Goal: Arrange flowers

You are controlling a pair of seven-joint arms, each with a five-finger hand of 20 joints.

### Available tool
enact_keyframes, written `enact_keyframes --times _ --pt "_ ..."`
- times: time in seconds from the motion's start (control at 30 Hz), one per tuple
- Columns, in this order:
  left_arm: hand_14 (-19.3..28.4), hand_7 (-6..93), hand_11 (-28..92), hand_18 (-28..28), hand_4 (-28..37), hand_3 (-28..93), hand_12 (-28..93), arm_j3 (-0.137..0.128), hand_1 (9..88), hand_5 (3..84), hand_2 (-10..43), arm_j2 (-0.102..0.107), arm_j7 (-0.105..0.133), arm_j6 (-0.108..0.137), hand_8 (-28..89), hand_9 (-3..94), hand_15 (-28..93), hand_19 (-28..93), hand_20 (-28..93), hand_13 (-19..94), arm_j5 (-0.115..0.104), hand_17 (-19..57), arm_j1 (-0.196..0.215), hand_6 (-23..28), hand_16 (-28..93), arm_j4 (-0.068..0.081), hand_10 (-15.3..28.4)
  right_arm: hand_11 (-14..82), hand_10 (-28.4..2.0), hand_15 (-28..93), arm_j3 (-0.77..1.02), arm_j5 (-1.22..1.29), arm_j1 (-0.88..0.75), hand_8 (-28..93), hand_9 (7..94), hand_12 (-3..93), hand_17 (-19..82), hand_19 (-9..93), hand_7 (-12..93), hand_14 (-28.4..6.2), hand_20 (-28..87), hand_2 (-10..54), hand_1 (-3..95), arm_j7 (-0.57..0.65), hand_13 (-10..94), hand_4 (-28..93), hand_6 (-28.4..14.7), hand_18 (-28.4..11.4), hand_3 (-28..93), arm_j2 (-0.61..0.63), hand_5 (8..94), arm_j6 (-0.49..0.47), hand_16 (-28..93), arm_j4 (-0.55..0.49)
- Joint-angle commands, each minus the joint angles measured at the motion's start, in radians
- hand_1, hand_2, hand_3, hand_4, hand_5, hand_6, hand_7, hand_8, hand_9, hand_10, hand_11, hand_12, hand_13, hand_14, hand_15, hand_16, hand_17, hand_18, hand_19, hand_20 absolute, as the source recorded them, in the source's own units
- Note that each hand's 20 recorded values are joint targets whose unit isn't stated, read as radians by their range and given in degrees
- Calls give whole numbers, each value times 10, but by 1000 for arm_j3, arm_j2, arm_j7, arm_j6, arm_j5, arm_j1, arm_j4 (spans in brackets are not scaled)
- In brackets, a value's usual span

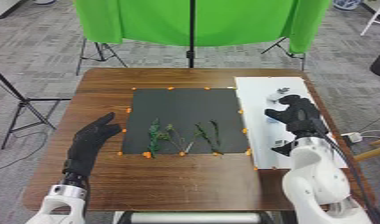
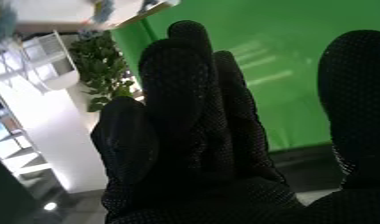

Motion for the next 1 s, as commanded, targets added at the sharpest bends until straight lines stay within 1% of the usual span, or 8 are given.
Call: enact_keyframes --times 0.03,0.4,0.67,0.77,0.8,0.9,0.93,1.0 --pt "165 95 177 142 -191 682 181 11 216 463 -54 -6 -12 -8 -37 470 160 60 259 376 6 53 0 24 89 6 133 168 -166 575 7 -36 94 -54 720 213 573 932 97 -64 514 -95 336 -15 837 -93 -7 -134 589 29 553 -101 312 109" --pt "164 93 177 142 -190 680 181 7 217 462 -51 -7 -11 -7 -36 470 159 58 258 376 3 53 2 24 89 7 132 181 -156 569 5 -34 124 -68 752 212 595 932 111 -49 521 -95 348 -51 866 -100 12 -125 594 8 585 -199 313 213" --pt "164 96 180 142 -191 682 180 6 217 462 -51 -7 -9 -11 -38 470 162 62 259 375 2 52 5 23 89 7 132 181 -142 569 -38 -93 104 -74 764 205 603 932 122 -40 526 -95 384 -123 879 -108 15 -120 598 22 602 -131 316 249" --pt "164 96 179 141 -191 680 180 6 219 462 -50 -7 -12 -11 -37 470 161 60 257 376 2 53 2 23 88 9 132 198 -116 566 -67 -130 96 -78 806 204 618 932 150 -27 539 -95 440 -144 900 -133 26 -113 604 40 649 -55 319 275" --pt "164 96 178 142 -191 680 180 5 219 462 -50 -7 -12 -11 -37 471 161 59 257 376 2 53 1 23 89 10 132 178 -105 566 -78 -143 94 1 831 247 625 932 155 -22 547 -95 491 -149 909 -135 25 -111 561 46 678 -15 322 288" --pt "164 97 179 142 -191 681 180 3 219 463 -50 -7 3 19 -37 471 163 61 259 376 -2 52 5 23 89 11 132 108 -84 568 -87 -143 94 97 910 335 651 932 169 -10 567 -95 623 -153 934 -105 17 -104 457 52 801 2 326 294" --pt "164 98 180 142 -191 683 180 8 218 463 -51 -3 22 54 -38 471 164 63 259 376 -15 52 7 22 89 13 132 102 -82 571 -84 -150 99 100 918 341 656 932 171 -8 567 -95 635 -157 936 -106 15 -103 453 55 811 -9 325 291" --pt "164 98 183 143 -191 681 181 6 220 465 -50 -3 43 93 -38 475 168 64 259 384 -37 55 12 24 89 13 131 110 -81 583 -89 -137 118 102 932 345 663 932 174 -5 567 -95 667 -151 937 -110 1 -101 447 66 833 9 313 285"
